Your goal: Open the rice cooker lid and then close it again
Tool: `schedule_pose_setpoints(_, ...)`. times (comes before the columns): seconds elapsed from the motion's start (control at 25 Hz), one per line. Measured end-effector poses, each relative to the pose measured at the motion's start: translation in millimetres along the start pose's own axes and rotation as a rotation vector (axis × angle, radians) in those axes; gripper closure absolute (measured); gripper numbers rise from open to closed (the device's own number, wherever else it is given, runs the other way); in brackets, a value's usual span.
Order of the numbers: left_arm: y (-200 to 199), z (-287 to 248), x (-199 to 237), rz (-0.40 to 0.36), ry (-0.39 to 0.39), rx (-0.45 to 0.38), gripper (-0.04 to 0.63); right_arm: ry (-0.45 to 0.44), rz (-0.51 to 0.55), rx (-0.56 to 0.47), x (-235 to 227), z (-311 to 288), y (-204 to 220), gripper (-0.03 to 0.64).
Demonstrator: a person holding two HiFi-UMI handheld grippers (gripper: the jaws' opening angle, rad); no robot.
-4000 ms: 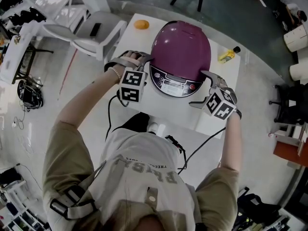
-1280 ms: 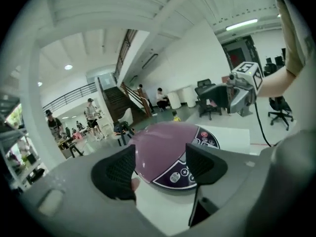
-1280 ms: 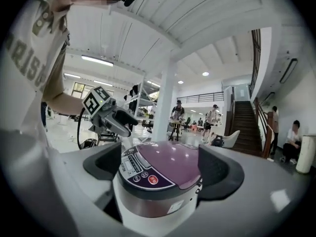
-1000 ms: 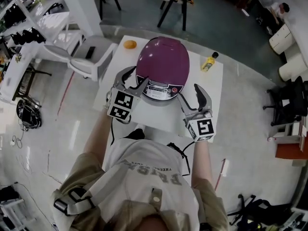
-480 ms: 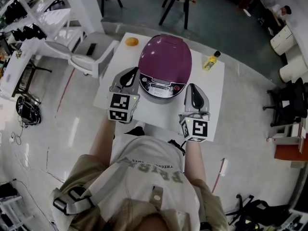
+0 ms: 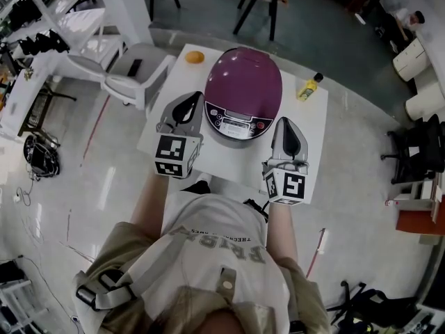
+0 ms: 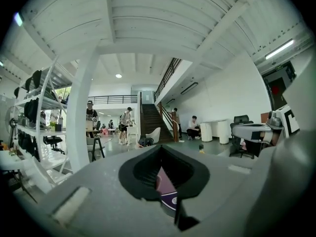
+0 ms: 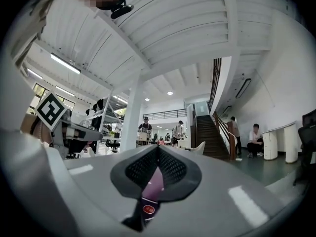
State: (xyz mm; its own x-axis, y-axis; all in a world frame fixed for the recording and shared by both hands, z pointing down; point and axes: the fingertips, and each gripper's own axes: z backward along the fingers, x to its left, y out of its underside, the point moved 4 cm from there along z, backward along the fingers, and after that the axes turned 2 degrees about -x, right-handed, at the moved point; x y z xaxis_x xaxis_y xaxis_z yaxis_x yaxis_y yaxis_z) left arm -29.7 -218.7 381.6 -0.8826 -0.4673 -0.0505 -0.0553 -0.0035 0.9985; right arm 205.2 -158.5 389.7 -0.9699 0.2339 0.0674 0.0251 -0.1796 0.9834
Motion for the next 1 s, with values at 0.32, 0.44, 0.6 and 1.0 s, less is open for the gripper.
schedule_pose_setpoints(0.32, -3.9, 5.4, -1.6, -0.023, -0.015, -0.011, 0.586, 0.007, 0.044, 0.026, 0.0, 3.1, 0.4, 0.617)
schedule_pose_setpoints(0.44, -7.4, 7.8, -4.5, -0.045, -0.021, -0.027, 0.586, 0.016, 0.100, 0.048, 2.2, 2.9, 1.6, 0.617)
schedule_pose_setpoints(0.6, -7.9, 6.8, -4.5, -0.068, -0.026, -0.038, 0.586, 0.022, 0.115, 0.036, 5.1, 1.4, -1.5, 0.617)
schedule_pose_setpoints(1.0, -6.4, 4.6, -3.7, -0.084, -0.028, -0.032, 0.586, -0.007, 0.127, 0.014, 7.7, -3.0, -9.9, 0.617)
